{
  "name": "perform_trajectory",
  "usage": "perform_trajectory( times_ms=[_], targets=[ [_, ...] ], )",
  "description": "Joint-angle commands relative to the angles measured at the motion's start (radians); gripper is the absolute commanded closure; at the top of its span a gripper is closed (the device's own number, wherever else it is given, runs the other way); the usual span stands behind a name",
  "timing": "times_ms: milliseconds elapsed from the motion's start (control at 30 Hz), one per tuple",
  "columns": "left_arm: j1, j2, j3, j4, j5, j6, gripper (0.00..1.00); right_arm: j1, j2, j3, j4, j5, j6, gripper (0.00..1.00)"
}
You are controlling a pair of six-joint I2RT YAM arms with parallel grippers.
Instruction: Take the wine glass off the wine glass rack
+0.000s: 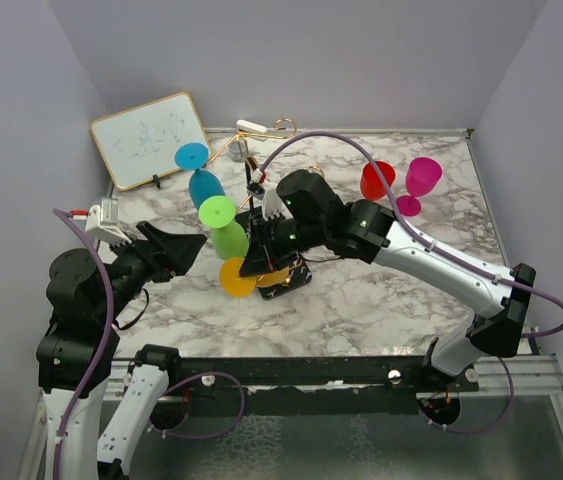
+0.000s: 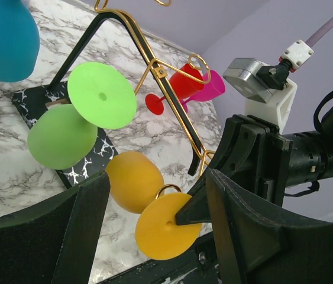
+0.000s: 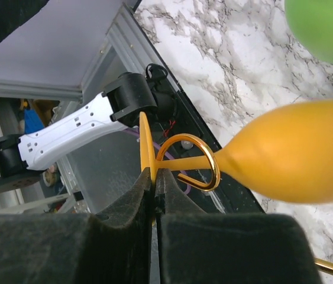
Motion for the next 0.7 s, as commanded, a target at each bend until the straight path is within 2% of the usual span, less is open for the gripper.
perform_trajectory(
  times_ms=[0,400,667],
  targets=[
    [-0.006,-0.013,0.008,0.004,0.005,0.009,0.32,0.01,-0.037,-0.03,0.06,0.046,0.029,0.99],
    [-0.006,-0.01,0.012,0.011,0.008,-0.006,0.32,0.009,-0.157,-0.096,0.057,0.127,0.054,0.99],
    [-0.006,-0.002,0.029,0.008,0.007,-0.008,0.32,0.006,-0.115,-0.046,0.083,0.234,0.016,0.99]
  ],
)
